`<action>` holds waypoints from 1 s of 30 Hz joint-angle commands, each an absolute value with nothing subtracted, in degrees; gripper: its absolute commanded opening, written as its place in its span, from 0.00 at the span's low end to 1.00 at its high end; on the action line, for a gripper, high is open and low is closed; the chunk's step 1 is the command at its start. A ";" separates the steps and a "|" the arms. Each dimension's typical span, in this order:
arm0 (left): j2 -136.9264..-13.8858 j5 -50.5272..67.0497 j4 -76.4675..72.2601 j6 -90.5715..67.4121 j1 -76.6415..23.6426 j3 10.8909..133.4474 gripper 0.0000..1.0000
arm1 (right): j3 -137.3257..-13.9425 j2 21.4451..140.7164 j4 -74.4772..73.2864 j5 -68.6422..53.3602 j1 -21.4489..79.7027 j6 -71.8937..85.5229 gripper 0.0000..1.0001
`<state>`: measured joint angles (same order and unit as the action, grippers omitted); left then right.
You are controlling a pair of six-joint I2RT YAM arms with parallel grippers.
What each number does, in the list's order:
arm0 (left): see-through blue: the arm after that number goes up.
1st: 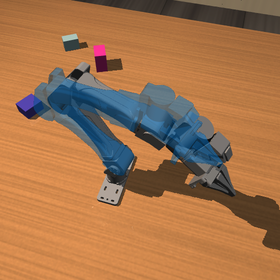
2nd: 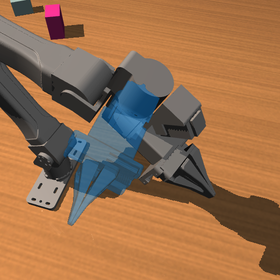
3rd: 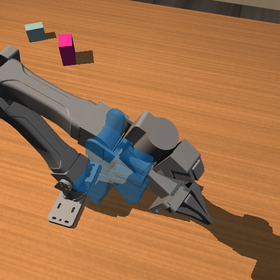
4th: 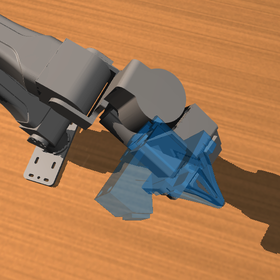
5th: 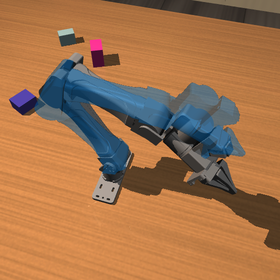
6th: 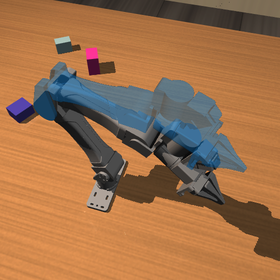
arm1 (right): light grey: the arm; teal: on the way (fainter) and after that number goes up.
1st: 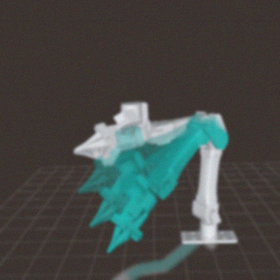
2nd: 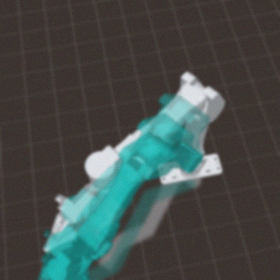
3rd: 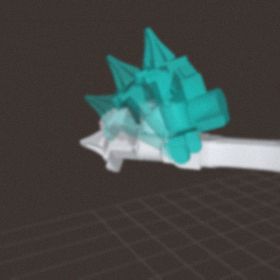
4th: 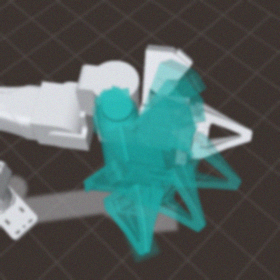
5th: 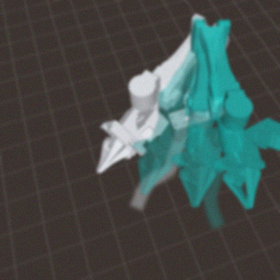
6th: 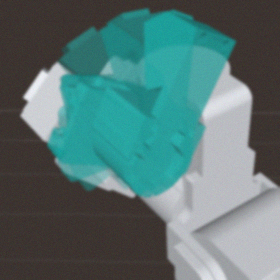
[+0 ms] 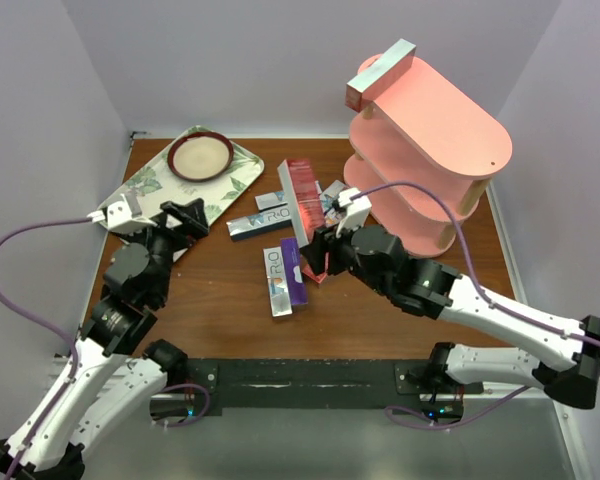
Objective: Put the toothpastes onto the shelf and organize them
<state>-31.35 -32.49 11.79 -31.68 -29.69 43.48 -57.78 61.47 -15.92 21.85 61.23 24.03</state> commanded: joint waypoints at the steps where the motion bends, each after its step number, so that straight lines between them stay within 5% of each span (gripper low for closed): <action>1: -30.06 -41.48 13.09 -22.77 -29.71 42.11 1.00 | -66.60 57.22 -25.74 36.37 61.52 20.83 0.40; 13: -29.27 -43.59 14.59 -22.32 -29.71 41.40 1.00 | -83.73 59.41 -34.54 58.79 60.39 12.84 0.43; 24: -28.48 -43.77 15.47 -22.85 -29.45 41.13 1.00 | -105.80 74.26 -45.26 47.83 43.79 12.39 0.44; 30: -28.48 -42.46 15.47 -23.20 -28.83 41.04 1.00 | -107.75 76.99 -42.80 38.77 37.46 15.55 0.44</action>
